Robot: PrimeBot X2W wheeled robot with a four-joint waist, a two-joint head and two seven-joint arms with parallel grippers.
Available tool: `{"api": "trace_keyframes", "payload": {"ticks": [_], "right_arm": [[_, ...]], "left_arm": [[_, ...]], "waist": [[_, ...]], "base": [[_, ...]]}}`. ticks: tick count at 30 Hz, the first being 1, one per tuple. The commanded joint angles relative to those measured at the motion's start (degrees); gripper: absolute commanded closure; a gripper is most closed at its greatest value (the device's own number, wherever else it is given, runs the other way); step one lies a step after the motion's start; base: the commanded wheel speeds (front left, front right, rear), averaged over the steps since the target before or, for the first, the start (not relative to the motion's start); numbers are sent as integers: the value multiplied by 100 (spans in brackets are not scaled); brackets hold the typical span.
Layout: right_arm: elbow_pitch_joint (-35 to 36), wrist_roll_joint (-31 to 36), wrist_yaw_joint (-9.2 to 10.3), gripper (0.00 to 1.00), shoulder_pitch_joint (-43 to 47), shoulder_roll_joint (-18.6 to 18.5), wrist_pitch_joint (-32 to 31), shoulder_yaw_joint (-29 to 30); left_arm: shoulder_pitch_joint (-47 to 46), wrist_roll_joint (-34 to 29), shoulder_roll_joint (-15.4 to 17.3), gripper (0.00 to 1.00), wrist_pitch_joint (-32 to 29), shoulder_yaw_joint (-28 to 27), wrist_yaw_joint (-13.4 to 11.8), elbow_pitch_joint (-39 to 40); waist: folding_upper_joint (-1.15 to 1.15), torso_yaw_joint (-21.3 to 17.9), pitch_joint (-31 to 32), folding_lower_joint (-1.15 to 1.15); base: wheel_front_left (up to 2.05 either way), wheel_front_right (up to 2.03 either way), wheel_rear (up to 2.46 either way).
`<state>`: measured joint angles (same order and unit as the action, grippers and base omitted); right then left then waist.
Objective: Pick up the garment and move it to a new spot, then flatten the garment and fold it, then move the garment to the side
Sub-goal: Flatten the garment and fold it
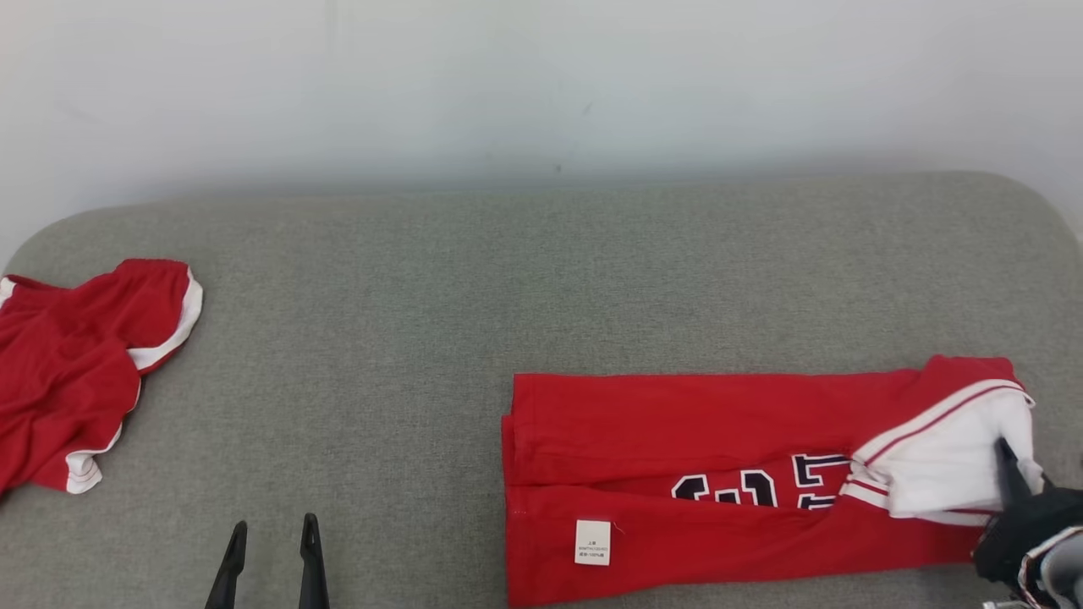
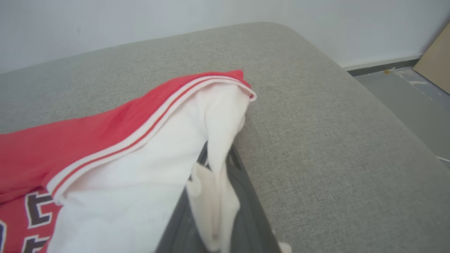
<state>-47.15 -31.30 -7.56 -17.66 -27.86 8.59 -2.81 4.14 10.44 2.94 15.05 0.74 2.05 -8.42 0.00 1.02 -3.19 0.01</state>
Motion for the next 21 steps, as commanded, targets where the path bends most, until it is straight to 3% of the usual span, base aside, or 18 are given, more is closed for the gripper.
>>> {"api": "trace_keyframes", "payload": {"ticks": [1, 10, 17, 21], "right_arm": [[119, 63, 16, 100, -35, 51, 44, -51], [1721, 229, 15, 100, 248, 359, -118, -413], [3260, 437, 15, 100, 661, 934, -745, -857], [3617, 509, 15, 100, 761, 1166, -952, -1106]], "left_arm": [[88, 30, -9, 0, 18, -11, -1, -4], [65, 103, -10, 0, 18, 52, -43, 2], [-44, 162, -9, 0, 18, 154, -59, -44], [-70, 165, -9, 0, 18, 186, -71, -65]], "waist": [[0, -67, 26, -1], [0, -299, 54, -1], [0, -271, 48, -1], [0, -198, 36, -1]], "base": [[0, 0, 0], [0, 0, 0], [0, 0, 0], [0, 0, 0]]}}
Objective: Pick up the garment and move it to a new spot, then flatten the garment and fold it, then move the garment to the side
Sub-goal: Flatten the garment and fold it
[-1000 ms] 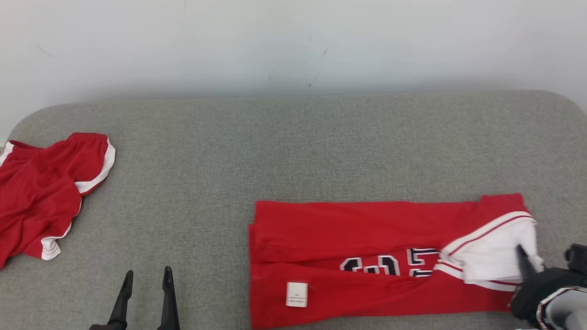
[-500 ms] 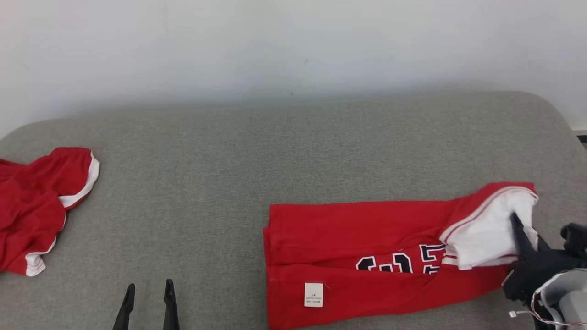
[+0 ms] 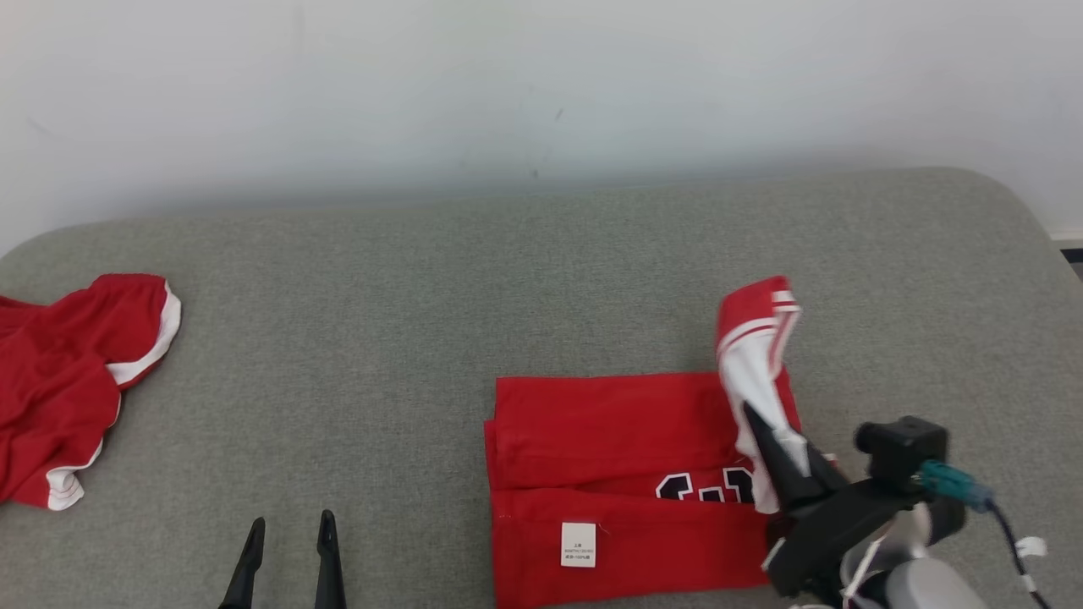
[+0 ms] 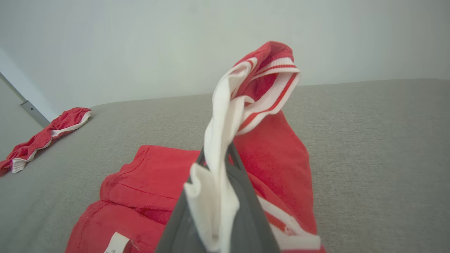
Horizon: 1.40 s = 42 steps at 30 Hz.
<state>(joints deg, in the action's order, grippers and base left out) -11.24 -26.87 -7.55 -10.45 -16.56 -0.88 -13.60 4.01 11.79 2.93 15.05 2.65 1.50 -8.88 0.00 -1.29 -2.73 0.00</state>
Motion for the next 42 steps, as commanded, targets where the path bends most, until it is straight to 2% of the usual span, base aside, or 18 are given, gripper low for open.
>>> {"api": "trace_keyframes", "payload": {"ticks": [1, 6, 10, 22, 23, 24, 25, 33, 38, 42], "right_arm": [[107, 69, 14, 100, 64, 100, -76, -117], [245, 127, 14, 100, -8, 436, -255, -391], [73, 201, 14, 100, -191, 554, -290, -593], [-1187, 416, 14, 100, -756, 950, -90, -805], [-1266, 425, 14, 84, -792, 981, -64, -846], [-1320, 394, 14, 21, -835, 1002, -16, -857], [-1359, 348, 14, 0, -859, 1013, 29, -879], [-1085, 348, 14, 0, -1067, 680, 961, -528], [-928, 373, 14, 0, -883, 369, 1194, -37], [-828, 405, 14, 0, -638, 263, 1358, 386]], "left_arm": [[-71, 36, -8, 0, 18, 3, -14, -25], [-180, 74, -8, 0, 18, 140, -20, -66], [-267, 104, -9, 0, 18, 300, -39, -98], [-462, 154, -7, 0, 18, 593, -92, -195], [-464, 157, -7, 0, 18, 600, -99, -193], [-462, 161, -7, 0, 18, 610, -102, -191], [-457, 164, -7, 0, 18, 600, -114, -195], [-409, 135, -6, 0, 18, 523, -132, -199], [-404, 108, -7, 0, 18, 487, -136, -165], [-370, 87, -7, 0, 18, 456, -108, -150]], "waist": [[0, 59, -17, 0], [0, 251, -82, 0], [0, 431, -167, 0], [0, 888, -375, 0], [0, 898, -379, 0], [0, 900, -384, 0], [0, 892, -386, 0], [0, 626, -341, 0], [0, 497, -298, 0], [0, 446, -277, 0]], "base": [[0, 0, 0], [0, 0, 0], [0, 0, 0], [0, 0, 0], [0, 0, 0], [0, 0, 0], [0, 0, 0], [0, 0, 0], [0, 0, 0], [0, 0, 0]]}}
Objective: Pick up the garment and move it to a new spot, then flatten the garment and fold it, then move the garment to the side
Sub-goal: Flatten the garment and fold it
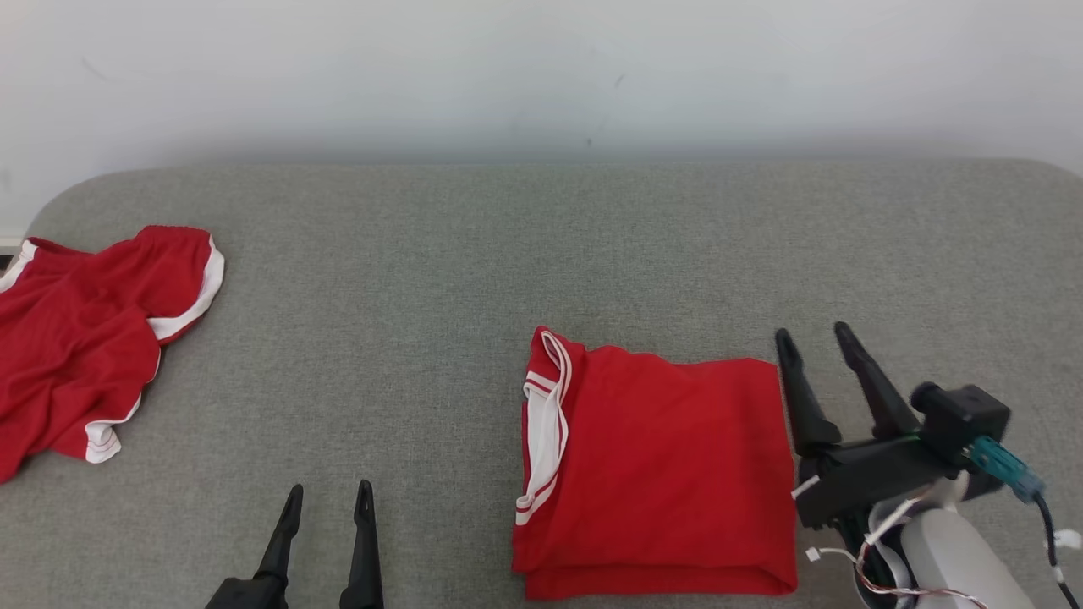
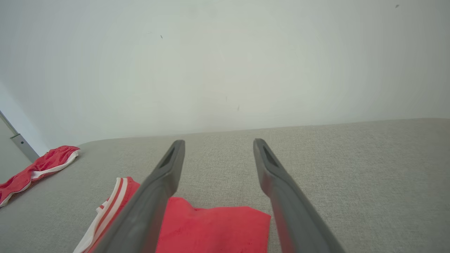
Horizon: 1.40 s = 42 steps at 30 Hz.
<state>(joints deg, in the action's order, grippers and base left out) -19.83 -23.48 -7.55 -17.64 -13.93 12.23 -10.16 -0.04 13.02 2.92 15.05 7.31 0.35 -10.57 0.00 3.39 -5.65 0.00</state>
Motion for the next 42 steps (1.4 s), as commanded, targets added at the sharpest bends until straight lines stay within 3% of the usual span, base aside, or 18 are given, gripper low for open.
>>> {"api": "trace_keyframes", "payload": {"ticks": [1, 11, 21, 42], "right_arm": [[66, 65, 14, 0, 163, 9, 90, 138], [675, 439, 14, 0, 830, 440, 297, 856], [1300, 757, 14, 0, 1616, 907, 299, 1207], [1236, 1122, 14, 0, 2232, 1091, 301, 1228]], "left_arm": [[47, -40, -6, 0, 18, -23, 13, 21], [137, -148, -6, 0, 18, -115, -8, 161], [254, -400, -6, 0, 18, -235, -40, 314], [543, -793, -6, 0, 18, -194, -55, 211]], "waist": [[0, -34, 21, 0], [0, -204, 76, 0], [0, -384, 239, 0], [0, -358, 501, 0]], "base": [[0, 0, 0], [0, 0, 0], [0, 0, 0], [0, 0, 0]]}}
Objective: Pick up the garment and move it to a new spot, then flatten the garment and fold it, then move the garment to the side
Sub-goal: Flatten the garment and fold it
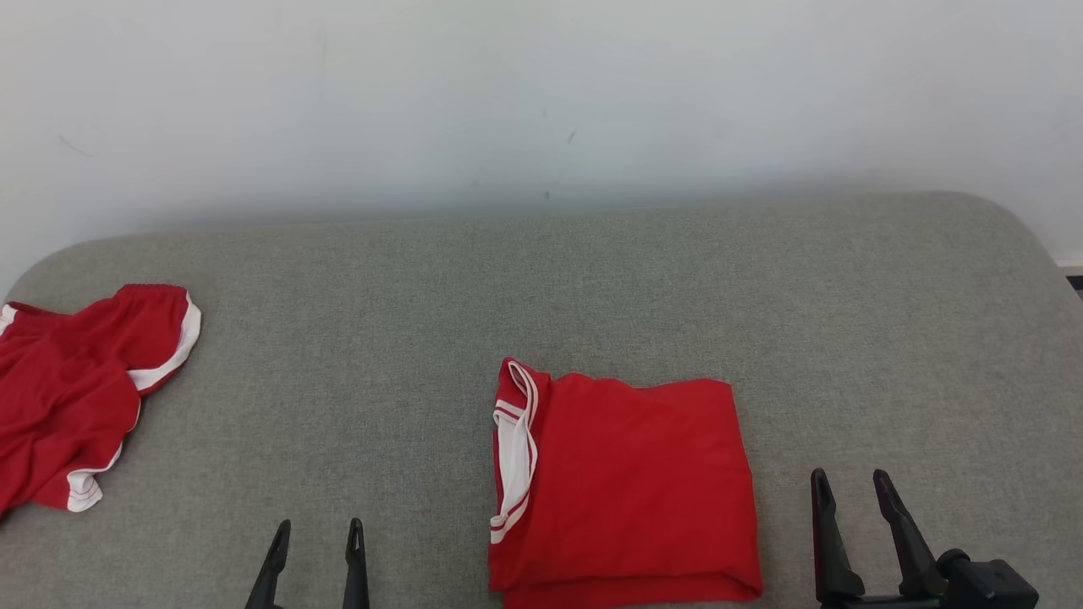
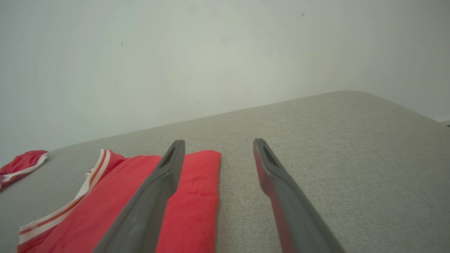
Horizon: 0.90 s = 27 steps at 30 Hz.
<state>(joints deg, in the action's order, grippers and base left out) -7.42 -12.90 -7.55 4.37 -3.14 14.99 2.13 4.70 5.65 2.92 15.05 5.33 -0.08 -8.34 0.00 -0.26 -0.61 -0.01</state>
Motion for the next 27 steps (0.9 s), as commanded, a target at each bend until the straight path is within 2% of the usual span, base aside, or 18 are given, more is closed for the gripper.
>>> {"api": "trace_keyframes", "payload": {"ticks": [1, 27], "right_arm": [[-8, 69, 14, 0, 23, 16, 25, -2], [-163, 90, 14, 0, 7, 34, 25, -88]], "left_arm": [[68, -76, -6, 0, 18, 2, -12, -14], [82, -107, -6, 0, 18, -51, -36, -69]], "waist": [[0, 10, -7, 1], [0, 71, 20, 1]], "base": [[0, 0, 0], [0, 0, 0]]}}
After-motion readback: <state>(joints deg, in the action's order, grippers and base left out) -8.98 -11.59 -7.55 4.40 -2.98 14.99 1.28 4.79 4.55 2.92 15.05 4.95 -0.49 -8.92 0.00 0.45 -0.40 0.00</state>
